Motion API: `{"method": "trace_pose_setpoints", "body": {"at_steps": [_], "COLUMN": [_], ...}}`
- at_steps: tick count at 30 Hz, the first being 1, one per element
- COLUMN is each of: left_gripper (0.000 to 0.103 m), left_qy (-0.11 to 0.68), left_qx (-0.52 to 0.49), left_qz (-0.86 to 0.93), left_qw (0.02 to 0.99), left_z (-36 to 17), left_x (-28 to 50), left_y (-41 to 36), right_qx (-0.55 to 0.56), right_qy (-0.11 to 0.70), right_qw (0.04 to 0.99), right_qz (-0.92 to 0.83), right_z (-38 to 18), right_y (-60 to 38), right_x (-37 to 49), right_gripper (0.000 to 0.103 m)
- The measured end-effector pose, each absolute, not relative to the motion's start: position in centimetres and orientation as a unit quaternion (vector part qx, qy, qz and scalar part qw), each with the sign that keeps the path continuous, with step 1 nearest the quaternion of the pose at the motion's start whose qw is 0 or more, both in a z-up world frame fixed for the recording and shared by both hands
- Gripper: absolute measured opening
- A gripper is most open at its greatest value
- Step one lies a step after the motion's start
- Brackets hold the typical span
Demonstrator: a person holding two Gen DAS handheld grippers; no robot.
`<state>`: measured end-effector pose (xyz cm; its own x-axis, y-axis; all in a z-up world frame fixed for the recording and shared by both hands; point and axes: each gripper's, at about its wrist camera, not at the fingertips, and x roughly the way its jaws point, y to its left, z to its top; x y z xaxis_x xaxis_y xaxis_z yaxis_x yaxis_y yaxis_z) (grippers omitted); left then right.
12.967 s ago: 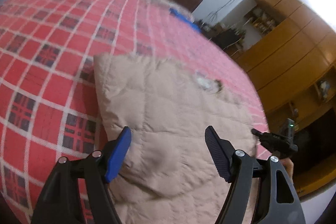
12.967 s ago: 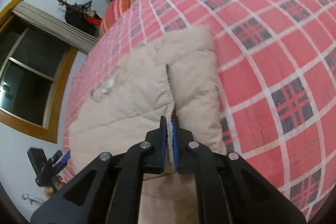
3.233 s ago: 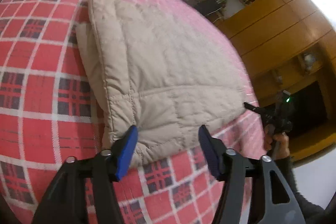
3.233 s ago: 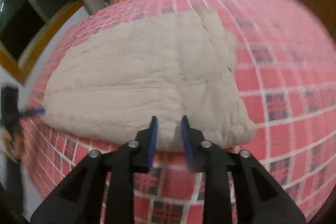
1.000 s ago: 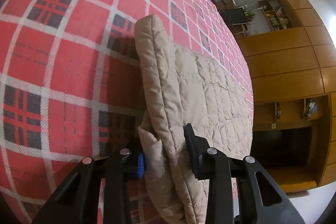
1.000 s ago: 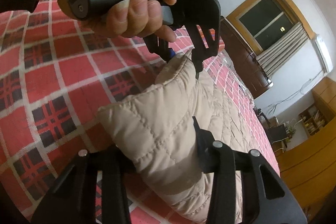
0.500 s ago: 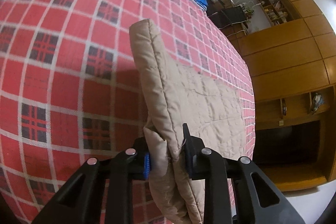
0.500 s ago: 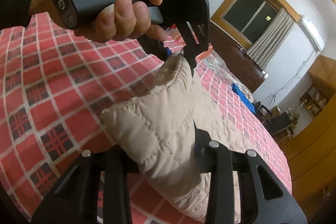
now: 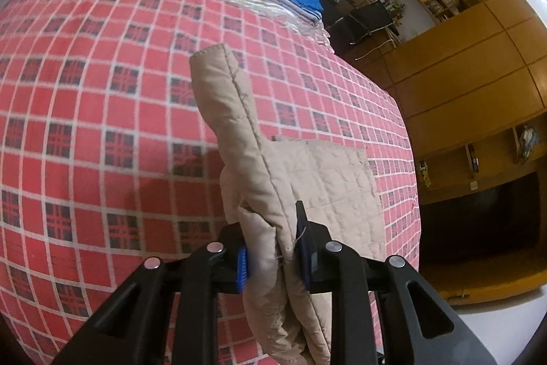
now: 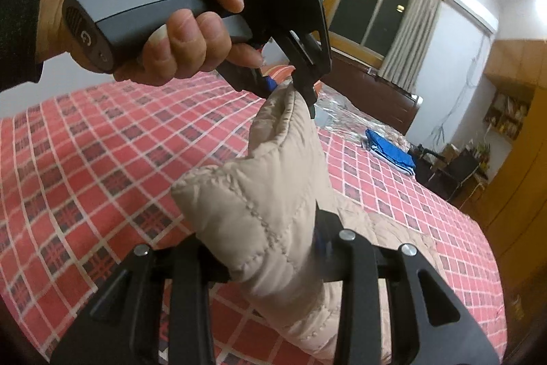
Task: Fold large clothes
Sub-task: 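Lift the jacket bundle with both tools and carry it across the bed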
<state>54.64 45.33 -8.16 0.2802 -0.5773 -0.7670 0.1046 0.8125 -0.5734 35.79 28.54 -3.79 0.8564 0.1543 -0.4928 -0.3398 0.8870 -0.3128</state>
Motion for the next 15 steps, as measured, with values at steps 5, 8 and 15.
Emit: {"method": "trace_pose_setpoints", "body": {"at_steps": [5, 8, 15], "left_gripper": [0.023, 0.023, 0.023], "left_qy": [0.556, 0.556, 0.558], "left_qx": [-0.190, -0.180, -0.161], "left_qz": [-0.224, -0.226, -0.227], "left_qw": [0.777, 0.779, 0.782], "left_z": [-6.4, -5.8, -4.6], "left_x": [54.7, 54.8, 54.9], "left_y": [42.5, 41.0, 38.1], "right_qx": [-0.168, -0.155, -0.123], "right_qy": [0.229, 0.225, 0.218], "right_qw": [0.951, 0.954, 0.962], "right_qz": [0.122, 0.118, 0.112], "right_z": [-2.7, -2.3, -1.6], "right_y": [26.3, 25.0, 22.0], "right_x": [35.7, 35.6, 35.3], "right_gripper": [0.033, 0.032, 0.032]}}
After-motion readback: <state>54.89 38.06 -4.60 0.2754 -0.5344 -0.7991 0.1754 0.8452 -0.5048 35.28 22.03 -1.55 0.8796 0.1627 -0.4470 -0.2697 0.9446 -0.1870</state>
